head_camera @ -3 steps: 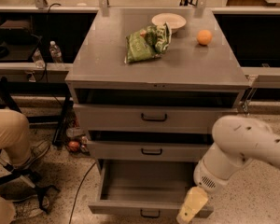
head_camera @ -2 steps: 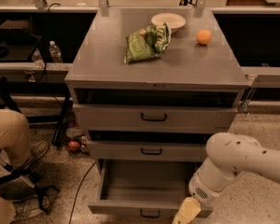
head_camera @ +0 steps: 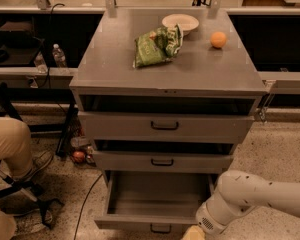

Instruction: Close bottom drawer

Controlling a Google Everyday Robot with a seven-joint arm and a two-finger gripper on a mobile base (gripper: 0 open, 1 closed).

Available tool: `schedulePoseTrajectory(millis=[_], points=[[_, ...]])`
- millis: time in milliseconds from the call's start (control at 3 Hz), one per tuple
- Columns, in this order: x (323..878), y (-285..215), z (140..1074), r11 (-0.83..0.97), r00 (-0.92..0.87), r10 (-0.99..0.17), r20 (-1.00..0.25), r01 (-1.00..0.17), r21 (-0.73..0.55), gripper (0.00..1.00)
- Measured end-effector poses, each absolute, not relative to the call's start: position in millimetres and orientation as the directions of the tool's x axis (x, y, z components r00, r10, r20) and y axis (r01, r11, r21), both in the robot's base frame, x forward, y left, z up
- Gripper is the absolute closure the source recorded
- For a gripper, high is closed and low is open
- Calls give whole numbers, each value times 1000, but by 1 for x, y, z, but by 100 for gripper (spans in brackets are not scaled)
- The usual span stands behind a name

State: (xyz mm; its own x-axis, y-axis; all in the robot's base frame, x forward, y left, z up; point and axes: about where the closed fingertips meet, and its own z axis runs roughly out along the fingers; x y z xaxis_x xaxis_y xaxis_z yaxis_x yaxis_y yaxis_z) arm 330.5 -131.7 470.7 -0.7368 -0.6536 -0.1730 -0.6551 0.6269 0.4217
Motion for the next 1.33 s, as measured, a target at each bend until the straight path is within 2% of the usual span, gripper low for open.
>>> schedulePoseTrajectory(millis=[667,1000,1333], points=[[328,-138,443,636,-763,-628,-153,-616,464,0],[326,-147,390,638,-786,-606,-121,-571,516,15],[321,-156,320,650,-807,-585,-76,-523,550,46]])
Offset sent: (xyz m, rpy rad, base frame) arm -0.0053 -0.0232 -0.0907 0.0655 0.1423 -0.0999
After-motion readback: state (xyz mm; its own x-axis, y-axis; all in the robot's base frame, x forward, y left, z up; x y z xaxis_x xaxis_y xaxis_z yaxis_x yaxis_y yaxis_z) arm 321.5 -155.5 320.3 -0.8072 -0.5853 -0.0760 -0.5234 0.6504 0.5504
